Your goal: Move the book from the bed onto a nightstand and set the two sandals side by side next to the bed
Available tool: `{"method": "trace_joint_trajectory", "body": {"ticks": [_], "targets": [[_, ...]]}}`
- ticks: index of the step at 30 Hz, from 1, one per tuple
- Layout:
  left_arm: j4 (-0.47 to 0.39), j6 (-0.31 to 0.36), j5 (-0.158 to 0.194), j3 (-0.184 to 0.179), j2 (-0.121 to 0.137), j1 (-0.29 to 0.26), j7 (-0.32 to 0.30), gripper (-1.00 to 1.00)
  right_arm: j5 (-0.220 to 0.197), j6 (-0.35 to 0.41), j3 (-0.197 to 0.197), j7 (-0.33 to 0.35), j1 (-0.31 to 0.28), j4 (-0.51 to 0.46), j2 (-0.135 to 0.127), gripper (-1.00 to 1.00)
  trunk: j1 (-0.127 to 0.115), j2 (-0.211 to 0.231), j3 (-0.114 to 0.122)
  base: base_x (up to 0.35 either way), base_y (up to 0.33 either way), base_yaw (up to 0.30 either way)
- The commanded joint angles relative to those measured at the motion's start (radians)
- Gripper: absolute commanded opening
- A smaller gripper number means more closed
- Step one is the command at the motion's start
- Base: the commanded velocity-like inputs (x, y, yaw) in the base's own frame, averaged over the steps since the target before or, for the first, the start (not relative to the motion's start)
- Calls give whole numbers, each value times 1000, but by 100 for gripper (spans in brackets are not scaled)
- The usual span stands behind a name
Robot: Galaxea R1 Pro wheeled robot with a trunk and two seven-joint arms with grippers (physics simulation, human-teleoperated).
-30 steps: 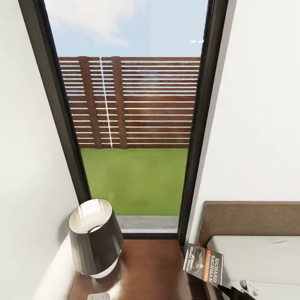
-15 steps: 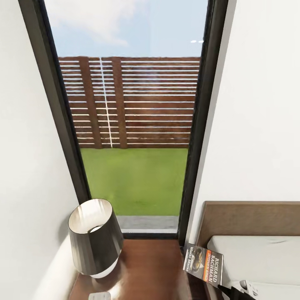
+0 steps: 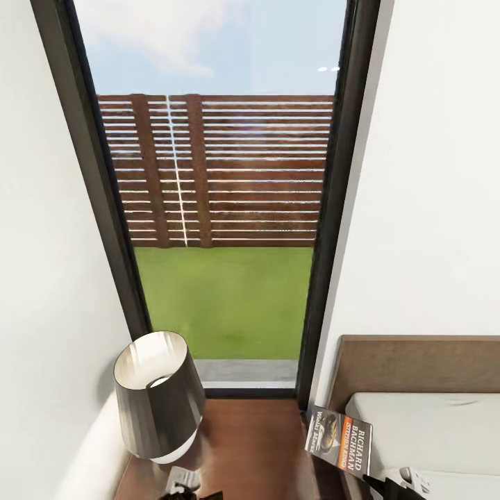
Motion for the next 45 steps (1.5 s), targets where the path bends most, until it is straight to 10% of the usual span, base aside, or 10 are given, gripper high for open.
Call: {"method": "trace_joint_trajectory", "body": {"ticks": [1, 10, 34, 45], "targets": [[-19, 24, 4, -6, 1, -2, -23, 100, -1, 10, -8, 4, -1, 0, 0, -100, 0, -2, -2, 0, 0, 0], [-520, 524, 3, -8, -6, -5, -393, 100, -1, 11, -8, 4, -1, 0, 2, -100, 0, -2, -2, 0, 0, 0], [-574, 582, -5, -10, -6, -7, -445, 100, -6, 19, -8, 32, -1, -12, -7, -100, 0, -2, -2, 0, 0, 0], [-574, 582, -5, -9, -7, -7, -443, 100, -8, 33, -7, 206, -1, -22, -8, -100, 0, -2, -2, 0, 0, 0]]}}
